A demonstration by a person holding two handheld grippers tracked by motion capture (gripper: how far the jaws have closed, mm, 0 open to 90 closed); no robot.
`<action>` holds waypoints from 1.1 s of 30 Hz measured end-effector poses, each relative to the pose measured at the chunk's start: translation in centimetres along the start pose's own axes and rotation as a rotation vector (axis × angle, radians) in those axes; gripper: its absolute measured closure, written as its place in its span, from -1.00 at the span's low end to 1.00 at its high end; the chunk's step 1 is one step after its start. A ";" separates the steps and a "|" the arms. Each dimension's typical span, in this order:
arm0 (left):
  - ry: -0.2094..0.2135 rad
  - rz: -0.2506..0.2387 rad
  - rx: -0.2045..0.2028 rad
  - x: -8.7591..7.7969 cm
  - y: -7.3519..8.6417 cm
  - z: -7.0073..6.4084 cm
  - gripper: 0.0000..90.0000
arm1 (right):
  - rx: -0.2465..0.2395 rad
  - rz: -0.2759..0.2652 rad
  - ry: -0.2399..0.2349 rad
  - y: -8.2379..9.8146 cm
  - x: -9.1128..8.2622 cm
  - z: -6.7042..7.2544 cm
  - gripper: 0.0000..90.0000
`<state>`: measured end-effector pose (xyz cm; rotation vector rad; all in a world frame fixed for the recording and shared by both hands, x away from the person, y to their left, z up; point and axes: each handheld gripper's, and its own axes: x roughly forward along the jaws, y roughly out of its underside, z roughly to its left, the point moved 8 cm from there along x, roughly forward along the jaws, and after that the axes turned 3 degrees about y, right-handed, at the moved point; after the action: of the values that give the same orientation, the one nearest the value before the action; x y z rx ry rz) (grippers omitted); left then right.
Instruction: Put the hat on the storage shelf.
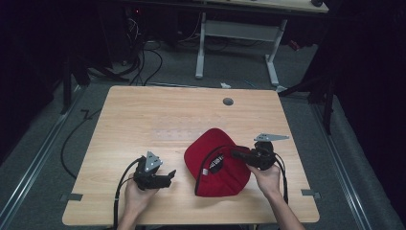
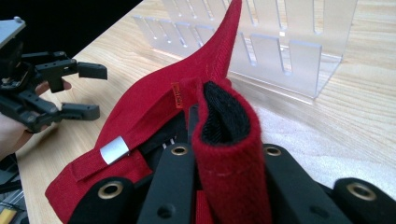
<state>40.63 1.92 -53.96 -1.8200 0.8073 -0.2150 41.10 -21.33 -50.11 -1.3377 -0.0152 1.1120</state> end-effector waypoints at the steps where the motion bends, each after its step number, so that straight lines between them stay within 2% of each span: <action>1: 0.013 0.004 0.007 0.0 0.0 -0.5 -0.58 | 0.004 0.001 -0.001 -0.1 0.0 0.1 0.84; 4: 0.043 0.028 0.012 0.3 0.2 -1.6 -0.59 | 0.007 -0.001 -0.009 -0.4 -0.2 0.3 0.84; 8: 0.076 0.029 0.019 0.5 0.4 -2.9 -0.60 | 0.012 -0.011 -0.019 -1.0 -0.6 0.4 0.85; 10: 0.081 0.038 0.042 0.8 0.7 -3.4 -0.62 | 0.015 -0.018 -0.023 -1.5 -0.8 0.3 0.85; 15: 0.086 0.047 0.072 1.1 1.0 -4.1 -0.65 | 0.025 -0.017 -0.049 -1.8 -0.9 0.7 0.84; 17: 0.090 0.049 0.069 1.2 1.0 -4.3 -0.66 | 0.027 -0.018 -0.059 -1.9 -0.8 0.9 0.84; 21: 0.102 0.029 0.074 1.3 0.8 -4.6 -0.66 | 0.011 0.021 -0.051 -1.8 -0.3 1.4 0.84; 22: 0.101 0.031 0.085 1.2 0.9 -4.6 -0.66 | -0.008 0.041 -0.030 -1.6 0.1 1.6 0.84; 25: 0.110 0.030 0.087 1.2 1.0 -4.9 -0.66 | -0.020 0.056 -0.035 -1.4 0.3 1.8 0.84; 27: 0.108 0.028 0.089 1.1 1.0 -5.0 -0.65 | -0.012 0.063 -0.033 -1.3 0.3 1.8 0.84; 30: 0.109 0.013 0.119 0.9 0.8 -5.2 -0.61 | -0.017 0.079 -0.032 -1.3 0.3 1.8 0.84; 33: 0.088 0.031 0.154 1.1 0.9 -5.0 -0.59 | -0.029 0.085 -0.038 -1.3 0.4 2.1 0.84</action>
<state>38.55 -2.81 -53.04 -1.6620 0.8563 -0.3305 40.92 -19.26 -48.66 -1.3535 -0.0022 1.2128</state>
